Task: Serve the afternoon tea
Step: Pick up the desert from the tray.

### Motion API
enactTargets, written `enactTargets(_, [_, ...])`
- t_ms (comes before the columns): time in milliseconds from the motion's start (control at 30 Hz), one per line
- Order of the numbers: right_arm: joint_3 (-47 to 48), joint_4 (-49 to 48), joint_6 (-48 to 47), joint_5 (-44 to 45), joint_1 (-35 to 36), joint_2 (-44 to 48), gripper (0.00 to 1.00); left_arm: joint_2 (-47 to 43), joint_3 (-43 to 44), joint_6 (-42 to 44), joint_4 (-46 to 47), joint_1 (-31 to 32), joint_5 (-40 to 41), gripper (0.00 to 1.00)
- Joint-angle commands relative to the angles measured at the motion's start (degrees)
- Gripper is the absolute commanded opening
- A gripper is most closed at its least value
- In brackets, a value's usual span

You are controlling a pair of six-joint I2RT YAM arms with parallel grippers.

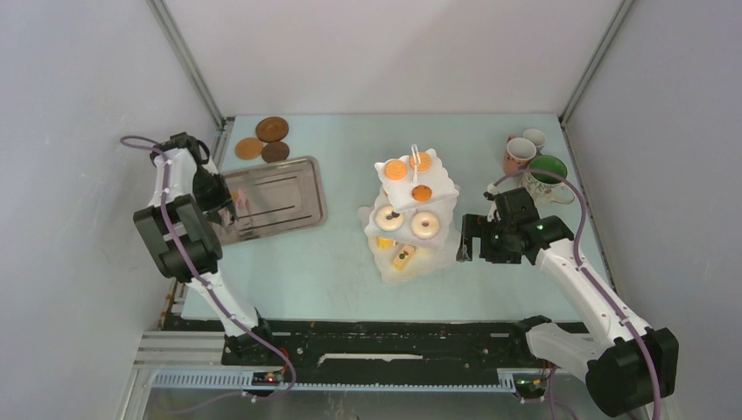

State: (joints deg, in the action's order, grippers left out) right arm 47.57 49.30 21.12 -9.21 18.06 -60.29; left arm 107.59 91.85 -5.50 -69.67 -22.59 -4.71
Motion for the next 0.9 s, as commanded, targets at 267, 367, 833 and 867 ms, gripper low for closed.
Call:
enactTargets(267, [0.9, -0.2, -0.3, 0.0, 0.3, -0.4, 1.00, 1.2, 2.9, 1.0, 0.5, -1.4, -2.4, 0.40])
enactTargets(367, [0.9, -0.2, -0.2, 0.1, 0.3, -0.4, 1.00, 2.0, 2.7, 1.3, 0.7, -1.4, -3.7, 0.38])
enactTargets(833, [0.9, -0.1, 0.0, 0.4, 0.2, -0.1, 1.00, 1.9, -0.8, 1.5, 2.2, -1.7, -5.7, 0.28])
enactTargets(867, [0.9, -0.1, 0.0, 0.4, 0.2, -0.1, 1.00, 1.6, -1.1, 1.5, 2.3, -1.8, -5.7, 0.26])
